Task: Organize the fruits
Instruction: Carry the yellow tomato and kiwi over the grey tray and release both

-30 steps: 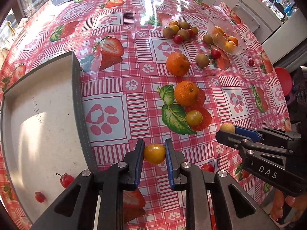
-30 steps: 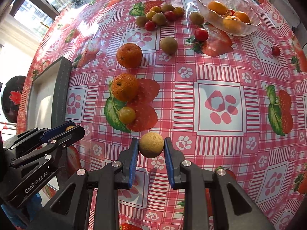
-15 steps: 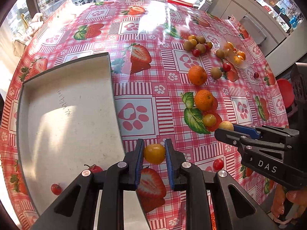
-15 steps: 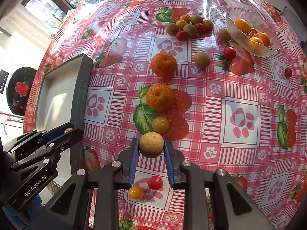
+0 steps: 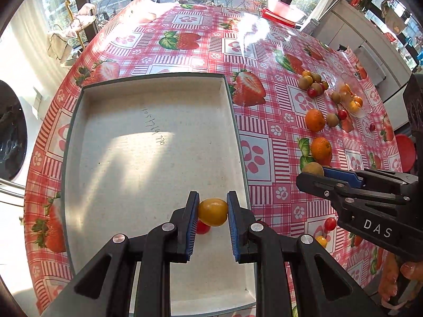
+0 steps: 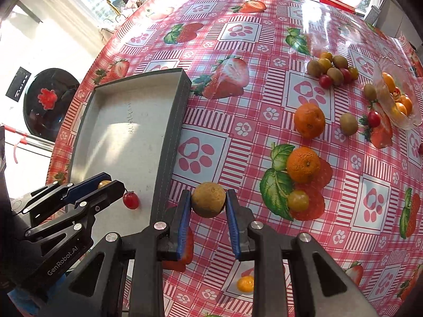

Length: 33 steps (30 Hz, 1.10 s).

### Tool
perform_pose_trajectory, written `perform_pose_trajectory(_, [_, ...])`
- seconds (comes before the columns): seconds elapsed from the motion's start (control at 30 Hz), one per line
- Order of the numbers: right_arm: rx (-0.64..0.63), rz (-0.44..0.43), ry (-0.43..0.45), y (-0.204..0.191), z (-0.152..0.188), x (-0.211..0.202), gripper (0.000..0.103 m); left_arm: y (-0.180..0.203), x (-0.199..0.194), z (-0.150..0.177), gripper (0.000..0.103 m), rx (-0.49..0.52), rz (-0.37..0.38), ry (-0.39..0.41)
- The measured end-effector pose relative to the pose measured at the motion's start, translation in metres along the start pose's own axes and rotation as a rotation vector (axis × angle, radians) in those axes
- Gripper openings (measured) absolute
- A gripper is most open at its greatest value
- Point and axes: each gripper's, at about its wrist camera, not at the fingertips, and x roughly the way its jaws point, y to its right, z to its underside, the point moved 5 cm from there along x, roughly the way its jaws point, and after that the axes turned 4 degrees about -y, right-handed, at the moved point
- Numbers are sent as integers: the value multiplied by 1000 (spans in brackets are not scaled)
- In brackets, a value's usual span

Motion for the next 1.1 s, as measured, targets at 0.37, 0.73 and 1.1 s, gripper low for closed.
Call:
perform_pose_trajectory(0.37, [-118, -47, -19, -68, -12, 19, 28, -64, 0, 9, 23, -101, -75, 12])
perform_pose_trajectory(0.73, [-131, -52, -57, -94, -28, 52, 28, -97, 26, 10, 23, -137, -122, -27])
perform_pose_trajectory(1.1, [-121, -31, -91, -93, -30, 72, 29, -95, 35, 16, 23, -115, -143, -54])
